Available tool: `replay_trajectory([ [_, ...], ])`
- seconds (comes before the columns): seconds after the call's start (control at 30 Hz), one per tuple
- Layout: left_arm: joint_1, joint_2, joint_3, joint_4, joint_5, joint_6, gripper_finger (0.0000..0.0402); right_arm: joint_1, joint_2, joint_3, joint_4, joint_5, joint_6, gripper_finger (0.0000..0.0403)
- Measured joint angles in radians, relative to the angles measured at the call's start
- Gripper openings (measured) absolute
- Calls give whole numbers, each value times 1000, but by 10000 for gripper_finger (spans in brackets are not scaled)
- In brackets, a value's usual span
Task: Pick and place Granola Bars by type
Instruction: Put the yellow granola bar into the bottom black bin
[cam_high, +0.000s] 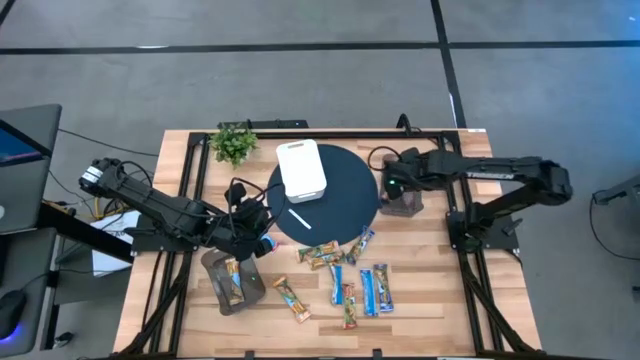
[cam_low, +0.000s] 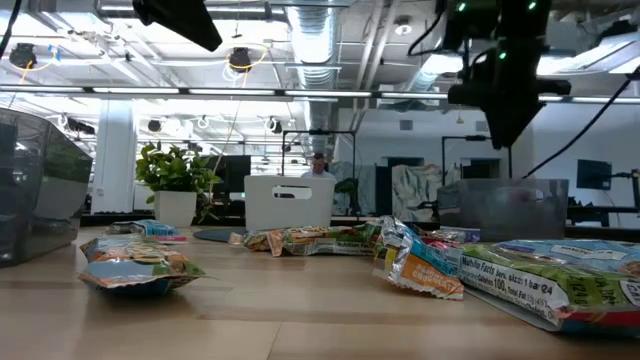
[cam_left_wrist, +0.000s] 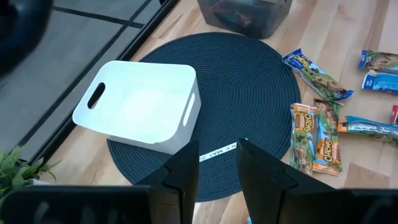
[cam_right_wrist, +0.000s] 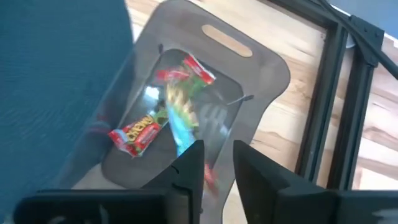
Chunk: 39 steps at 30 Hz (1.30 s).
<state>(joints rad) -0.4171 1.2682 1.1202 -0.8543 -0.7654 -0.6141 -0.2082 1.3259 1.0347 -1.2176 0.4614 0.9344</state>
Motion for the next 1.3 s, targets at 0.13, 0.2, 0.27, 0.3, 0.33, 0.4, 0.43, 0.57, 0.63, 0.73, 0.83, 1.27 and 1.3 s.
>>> replay_trajectory([
  [0.13, 0, 0, 0, 0, 0, -6, 102, -20, 52, 0, 14, -13, 0, 110],
  [0.2, 0, 0, 0, -1, 9, 7, 102, -17, 66, 0, 26, -16, -17, 125],
  [0.27, 0, 0, 0, -9, 55, 68, 102, 5, 68, 0, 49, -17, -58, 140],
  [0.3, 0, 0, 0, -18, 86, 110, 102, 20, 64, -1, 70, -17, -86, 146],
  [0.33, 3, 0, 0, -31, 122, 151, 102, 39, 57, -1, 98, -17, -117, 153],
  [0.4, 17, 0, 0, -54, 206, 219, 102, 83, 36, -1, 175, -16, -181, 164],
  [0.43, 30, 0, 0, -66, 247, 247, 102, 105, 24, -1, 217, -15, -214, 169],
  [0.57, 107, 0, 0, -100, 408, 388, 102, 188, -18, -1, 408, -15, -350, 183],
  [0.63, 161, 9, 0, -101, 487, 482, 102, 227, -30, -1, 494, -18, -411, 188],
  [0.73, 255, 27, 0, -99, 611, 636, 102, 280, -39, -1, 595, -36, -483, 192],
  [0.83, 347, 72, 0, -122, 722, 793, 102, 332, -39, 0, 649, -45, -517, 191],
  [1.27, 504, 302, 0, -184, 941, 1017, 102, 535, -29, -1, 661, 4, -426, 178],
  [1.3, 504, 307, 0, -184, 941, 1026, 102, 546, -29, -1, 654, 17, -415, 177],
])
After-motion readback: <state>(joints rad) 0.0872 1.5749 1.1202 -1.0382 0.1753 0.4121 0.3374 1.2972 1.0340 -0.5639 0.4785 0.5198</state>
